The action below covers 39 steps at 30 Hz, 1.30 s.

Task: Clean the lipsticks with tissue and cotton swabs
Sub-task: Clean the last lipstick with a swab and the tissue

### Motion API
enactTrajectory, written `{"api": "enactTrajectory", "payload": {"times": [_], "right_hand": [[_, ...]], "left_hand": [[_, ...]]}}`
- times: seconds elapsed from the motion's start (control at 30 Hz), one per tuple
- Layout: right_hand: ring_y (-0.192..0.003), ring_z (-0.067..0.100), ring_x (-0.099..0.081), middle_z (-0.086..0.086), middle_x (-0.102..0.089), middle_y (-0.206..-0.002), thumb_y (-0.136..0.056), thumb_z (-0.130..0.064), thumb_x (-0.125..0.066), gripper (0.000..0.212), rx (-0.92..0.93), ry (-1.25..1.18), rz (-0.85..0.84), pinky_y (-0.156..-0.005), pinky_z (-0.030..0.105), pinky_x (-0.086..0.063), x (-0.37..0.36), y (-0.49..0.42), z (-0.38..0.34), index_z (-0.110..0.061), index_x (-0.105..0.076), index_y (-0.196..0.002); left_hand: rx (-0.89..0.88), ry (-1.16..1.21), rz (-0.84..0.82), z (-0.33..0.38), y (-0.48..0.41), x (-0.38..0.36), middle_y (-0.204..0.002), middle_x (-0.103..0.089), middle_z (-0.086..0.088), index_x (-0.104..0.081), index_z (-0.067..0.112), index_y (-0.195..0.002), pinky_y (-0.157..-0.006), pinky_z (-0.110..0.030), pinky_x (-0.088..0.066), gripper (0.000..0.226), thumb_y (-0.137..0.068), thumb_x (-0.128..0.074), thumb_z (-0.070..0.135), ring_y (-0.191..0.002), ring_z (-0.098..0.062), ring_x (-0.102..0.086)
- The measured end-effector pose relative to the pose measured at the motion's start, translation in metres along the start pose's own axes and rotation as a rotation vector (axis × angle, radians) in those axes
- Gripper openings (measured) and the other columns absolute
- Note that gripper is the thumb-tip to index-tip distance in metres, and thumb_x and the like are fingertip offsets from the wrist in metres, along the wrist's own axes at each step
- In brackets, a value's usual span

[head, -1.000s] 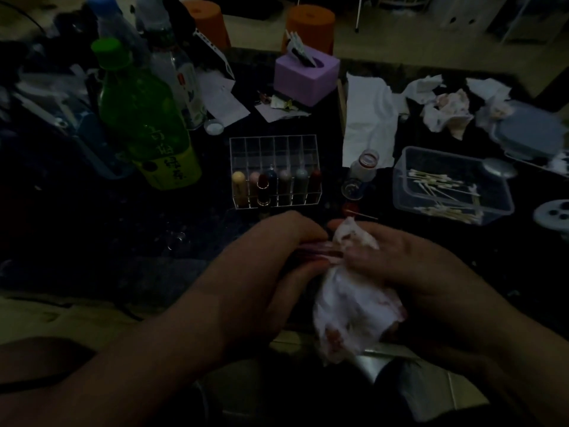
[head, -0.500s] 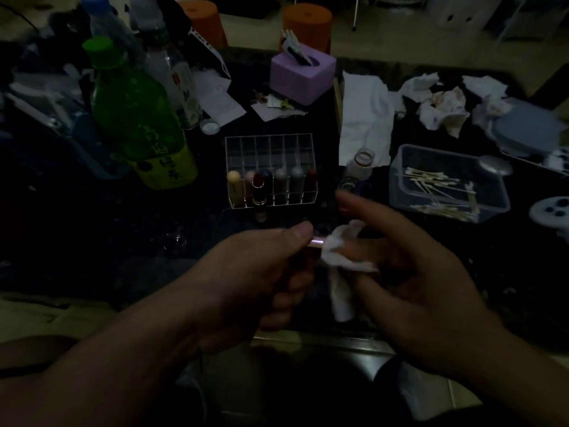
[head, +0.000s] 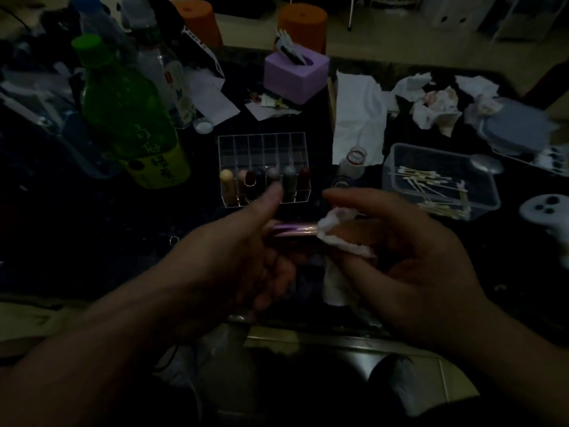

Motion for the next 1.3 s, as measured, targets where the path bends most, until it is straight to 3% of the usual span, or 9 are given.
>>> {"api": "enactTrajectory", "payload": {"times": [0.17,0.3,0.37,0.47,0.63,0.77,0.87,1.07,1.3], "right_hand": [[-0.100,0.002,-0.068,-0.020,-0.068,-0.112,-0.083,0.001,-0.071,0.062,0.096,0.227,-0.075,-0.082,0.020,-0.055,-0.005,0.003,-0.001,-0.031,-0.054,-0.134],[-0.098,0.033,-0.069,0.014,-0.072,-0.111,-0.077,0.000,-0.062,0.043,-0.716,-0.914,-0.160,-0.076,0.040,-0.056,-0.031,0.012,0.027,-0.012,-0.068,-0.117],[-0.110,0.046,-0.062,0.024,-0.066,-0.120,-0.075,-0.003,-0.057,0.045,-0.842,-1.132,-0.252,-0.093,0.051,-0.051,-0.040,0.015,0.024,0.000,-0.066,-0.119],[-0.102,0.039,-0.068,0.023,-0.071,-0.109,-0.072,-0.005,-0.067,0.042,-0.775,-0.942,-0.152,-0.089,0.046,-0.054,-0.028,0.009,0.032,-0.007,-0.070,-0.114],[-0.089,0.009,-0.073,-0.005,-0.076,-0.096,-0.082,0.001,-0.075,0.047,-0.265,-0.230,0.004,-0.076,0.022,-0.056,-0.002,-0.001,0.014,-0.026,-0.064,-0.118],[-0.098,-0.003,-0.067,-0.018,-0.069,-0.108,-0.082,-0.001,-0.073,0.055,0.158,0.253,-0.069,-0.080,0.012,-0.051,-0.001,0.005,-0.007,-0.025,-0.057,-0.129],[-0.096,0.000,-0.069,-0.014,-0.073,-0.106,-0.085,0.002,-0.072,0.045,-0.044,0.096,0.001,-0.080,0.012,-0.052,0.005,0.002,0.000,-0.023,-0.065,-0.121],[-0.095,0.033,-0.065,0.026,-0.069,-0.106,-0.085,-0.006,-0.065,0.032,-0.948,-0.981,-0.194,-0.082,0.036,-0.054,-0.029,0.018,0.037,0.003,-0.069,-0.115],[-0.088,0.025,-0.073,0.013,-0.077,-0.093,-0.084,0.003,-0.067,0.021,-0.788,-0.514,-0.071,-0.080,0.032,-0.058,-0.015,0.012,0.048,-0.011,-0.076,-0.097]], "left_hand": [[-0.042,0.087,0.012,-0.002,-0.001,-0.009,-0.058,-0.044,-0.004,-0.066,0.014,-0.080,-0.042,-0.022,-0.027,0.037,-0.083,-0.056,0.050,-0.042,-0.014,-0.034],[-0.562,-0.438,0.232,0.024,0.012,0.005,-0.070,-0.060,0.007,-0.062,0.027,-0.086,-0.055,-0.022,-0.044,0.016,-0.092,-0.062,0.042,-0.059,-0.005,-0.054],[-0.777,-0.823,0.255,0.031,0.026,-0.004,-0.093,-0.062,0.014,-0.056,0.036,-0.099,-0.065,-0.013,-0.045,0.011,-0.092,-0.053,0.044,-0.077,-0.003,-0.060],[-0.780,-0.876,0.270,0.028,0.025,-0.004,-0.102,-0.060,0.019,-0.054,0.041,-0.104,-0.073,-0.008,-0.044,0.014,-0.091,-0.052,0.045,-0.087,0.003,-0.060],[-0.267,-0.089,0.092,0.013,-0.002,0.005,-0.072,-0.064,-0.007,-0.071,0.015,-0.088,-0.054,-0.031,-0.046,0.028,-0.076,-0.071,0.041,-0.060,-0.021,-0.058],[0.000,0.078,-0.068,-0.006,-0.005,-0.008,-0.065,-0.052,-0.014,-0.069,0.004,-0.087,-0.048,-0.029,-0.041,0.046,-0.082,-0.069,0.050,-0.050,-0.021,-0.045],[-0.128,0.060,-0.052,0.001,-0.005,-0.006,-0.063,-0.053,-0.007,-0.068,0.009,-0.085,-0.054,-0.030,-0.042,0.032,-0.087,-0.063,0.041,-0.054,-0.018,-0.049],[-0.814,-0.890,0.297,0.032,0.016,-0.006,-0.097,-0.069,0.017,-0.070,0.033,-0.100,-0.077,-0.009,-0.046,0.018,-0.087,-0.061,0.042,-0.089,0.003,-0.064],[-0.790,-1.300,0.305,0.019,0.003,-0.013,-0.093,-0.060,0.008,-0.070,0.025,-0.094,-0.075,-0.036,-0.051,0.025,-0.083,-0.059,0.045,-0.087,-0.014,-0.054]]}}
Point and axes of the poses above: each hand's wrist, its own y-axis away from the middle knuckle, its own x-axis out of the back of the hand, z = x × y, the point moved 7 cm from there along -y, towards the middle knuckle
